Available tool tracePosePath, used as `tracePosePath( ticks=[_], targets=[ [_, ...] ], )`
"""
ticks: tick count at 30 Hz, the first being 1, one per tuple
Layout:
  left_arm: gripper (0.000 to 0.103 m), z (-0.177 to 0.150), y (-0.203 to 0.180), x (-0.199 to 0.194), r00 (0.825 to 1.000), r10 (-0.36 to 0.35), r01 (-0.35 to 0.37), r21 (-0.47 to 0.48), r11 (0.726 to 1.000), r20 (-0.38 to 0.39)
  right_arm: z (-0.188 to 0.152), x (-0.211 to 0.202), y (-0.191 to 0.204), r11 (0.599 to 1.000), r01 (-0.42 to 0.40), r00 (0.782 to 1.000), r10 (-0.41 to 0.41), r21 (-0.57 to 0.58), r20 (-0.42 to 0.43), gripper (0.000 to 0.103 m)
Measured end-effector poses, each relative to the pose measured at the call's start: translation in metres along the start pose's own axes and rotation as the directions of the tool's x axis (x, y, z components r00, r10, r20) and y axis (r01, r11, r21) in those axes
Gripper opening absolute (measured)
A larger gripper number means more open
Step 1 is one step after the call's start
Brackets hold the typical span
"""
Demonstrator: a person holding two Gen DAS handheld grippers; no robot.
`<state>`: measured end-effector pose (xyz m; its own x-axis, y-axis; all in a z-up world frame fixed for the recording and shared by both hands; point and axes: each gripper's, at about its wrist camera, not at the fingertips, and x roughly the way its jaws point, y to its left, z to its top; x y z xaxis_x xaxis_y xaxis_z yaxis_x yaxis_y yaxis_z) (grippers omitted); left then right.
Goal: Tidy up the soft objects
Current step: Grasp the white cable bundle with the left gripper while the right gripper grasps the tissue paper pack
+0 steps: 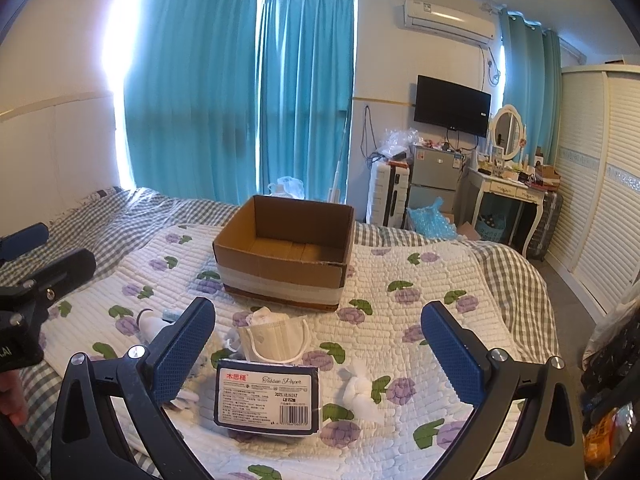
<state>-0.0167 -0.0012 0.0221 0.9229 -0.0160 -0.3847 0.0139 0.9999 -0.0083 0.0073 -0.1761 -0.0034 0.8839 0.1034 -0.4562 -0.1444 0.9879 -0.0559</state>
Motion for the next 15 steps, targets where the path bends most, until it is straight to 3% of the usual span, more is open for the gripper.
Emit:
tracePosePath(
  ticks=[4, 8, 12, 15],
  targets=[
    [0.103, -0.007, 0.005, 0.007, 1.000, 0.011, -0.011, 0.004, 1.000, -0.026, -0.002, 0.000, 0.002, 1.000, 0.001, 1.000, -0.001, -0.017, -0.019, 0.103],
    [0.103, -0.034, 0.017, 0.033, 0.994, 0.030, -0.030, 0.002, 1.000, -0.108, -0.016, 0.017, 0.007, 0.999, 0.006, 0.996, -0.009, -0.036, -0.087, 0.103],
    [0.102, -0.064, 0.025, 0.069, 0.974, 0.070, -0.072, 0.001, 0.997, -0.216, -0.036, 0.045, 0.012, 0.998, 0.002, 0.985, -0.012, -0.056, -0.174, 0.103],
    [0.102, -0.083, 0.029, 0.085, 0.959, 0.061, -0.069, -0.020, 0.997, -0.277, -0.052, 0.067, 0.015, 0.998, -0.001, 0.968, -0.015, -0.067, -0.249, 0.103]
  ],
)
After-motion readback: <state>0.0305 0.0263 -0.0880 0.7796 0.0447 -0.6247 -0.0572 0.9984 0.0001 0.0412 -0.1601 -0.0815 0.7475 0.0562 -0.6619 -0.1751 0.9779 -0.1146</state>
